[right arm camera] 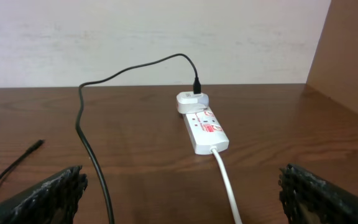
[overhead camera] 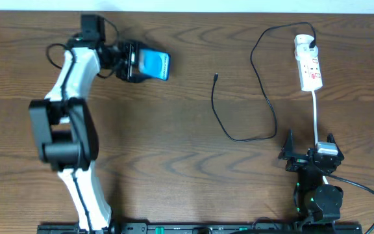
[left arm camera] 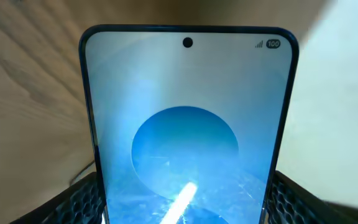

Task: Plug charger to phone and switch on socket
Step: 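Lift the phone upright with the left gripper, then raise the held phone and tilt it toward the table center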

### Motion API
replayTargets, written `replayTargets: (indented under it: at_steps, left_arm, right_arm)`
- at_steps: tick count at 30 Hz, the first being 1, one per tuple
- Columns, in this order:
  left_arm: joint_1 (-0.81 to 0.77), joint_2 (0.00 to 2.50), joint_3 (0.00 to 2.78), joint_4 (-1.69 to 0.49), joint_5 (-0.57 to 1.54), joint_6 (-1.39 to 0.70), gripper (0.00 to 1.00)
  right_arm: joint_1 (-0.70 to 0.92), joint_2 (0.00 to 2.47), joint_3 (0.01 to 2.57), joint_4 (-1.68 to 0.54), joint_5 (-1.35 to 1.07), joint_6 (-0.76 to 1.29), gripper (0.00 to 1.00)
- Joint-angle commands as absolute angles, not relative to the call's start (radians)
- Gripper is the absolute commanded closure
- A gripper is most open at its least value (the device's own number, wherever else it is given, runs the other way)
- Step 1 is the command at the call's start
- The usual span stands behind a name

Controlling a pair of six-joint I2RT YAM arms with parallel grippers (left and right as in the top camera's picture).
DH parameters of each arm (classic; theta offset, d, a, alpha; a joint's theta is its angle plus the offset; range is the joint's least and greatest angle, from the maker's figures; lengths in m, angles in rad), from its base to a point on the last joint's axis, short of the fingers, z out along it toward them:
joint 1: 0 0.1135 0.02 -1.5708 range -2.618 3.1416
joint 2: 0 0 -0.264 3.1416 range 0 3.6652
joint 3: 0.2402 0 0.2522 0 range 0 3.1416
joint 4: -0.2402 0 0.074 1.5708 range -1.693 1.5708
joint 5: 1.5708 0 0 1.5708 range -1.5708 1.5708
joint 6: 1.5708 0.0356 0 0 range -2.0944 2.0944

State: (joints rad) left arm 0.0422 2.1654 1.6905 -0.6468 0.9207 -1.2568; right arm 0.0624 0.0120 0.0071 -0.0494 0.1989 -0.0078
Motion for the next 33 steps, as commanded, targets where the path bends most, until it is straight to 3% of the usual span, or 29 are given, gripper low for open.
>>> replayTargets:
  at_steps: [1, 8, 23, 33]
  left_arm:
    - [0.043, 2.241, 1.712, -0.637, 1.103, -1.299, 0.93]
    - [0.045, 2.247, 1.712, -0.537, 1.133, -1.277, 0.93]
    - [0.045, 2.214, 1.713, -0.532, 1.071, -1.243, 0.93]
    - [0.068, 2.214, 1.713, -0.494, 1.160, -1.247, 0.93]
  right_arm:
    - [0.057, 0.007, 0.005, -0.053, 0.204, -0.008, 0.01]
    - [0.057, 0.007, 0.006, -0.053, 0.204, -0.008, 0.01]
    - [0.057, 0.007, 0.005, -0.053, 0.204, -0.008, 0.01]
    - [0.057, 0.007, 0.005, -0.053, 0.204, -0.008, 0.01]
